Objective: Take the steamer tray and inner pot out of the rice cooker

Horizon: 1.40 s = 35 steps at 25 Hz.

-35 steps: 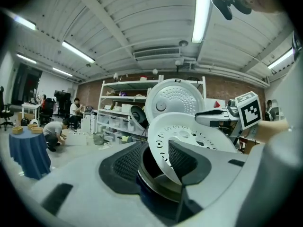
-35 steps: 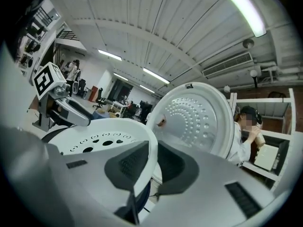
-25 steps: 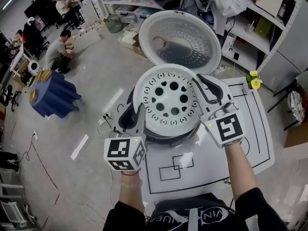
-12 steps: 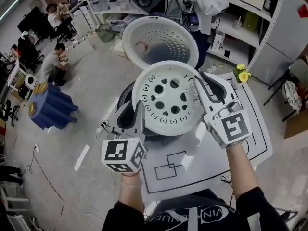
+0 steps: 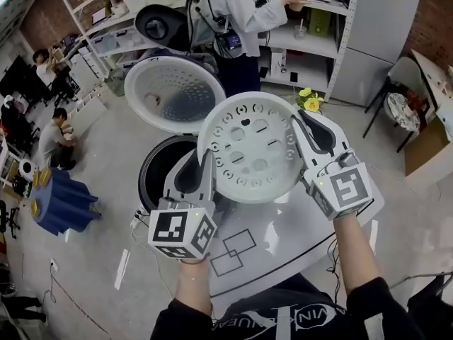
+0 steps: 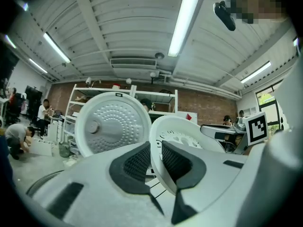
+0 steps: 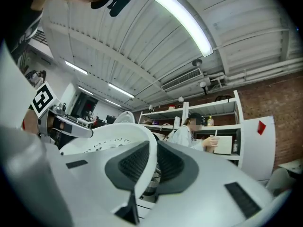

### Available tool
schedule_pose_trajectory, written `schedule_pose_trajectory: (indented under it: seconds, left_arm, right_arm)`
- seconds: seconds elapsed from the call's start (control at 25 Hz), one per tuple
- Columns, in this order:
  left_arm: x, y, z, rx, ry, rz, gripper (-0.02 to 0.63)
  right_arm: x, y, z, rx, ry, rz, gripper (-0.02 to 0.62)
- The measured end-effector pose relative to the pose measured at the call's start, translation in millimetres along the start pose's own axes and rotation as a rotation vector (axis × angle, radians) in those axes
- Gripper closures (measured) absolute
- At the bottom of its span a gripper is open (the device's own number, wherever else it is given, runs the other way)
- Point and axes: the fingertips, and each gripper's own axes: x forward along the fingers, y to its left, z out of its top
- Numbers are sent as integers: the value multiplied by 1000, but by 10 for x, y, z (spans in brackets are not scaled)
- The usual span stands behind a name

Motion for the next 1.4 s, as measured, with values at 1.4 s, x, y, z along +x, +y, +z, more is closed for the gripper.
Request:
schedule_pose_trajectory:
  seconds: [1.4]
  left_arm:
    - [1699,-1735,-1946,-79,354,-264,537]
  right_arm:
    - [-1367,-1740,-2193,178,362,-281,546]
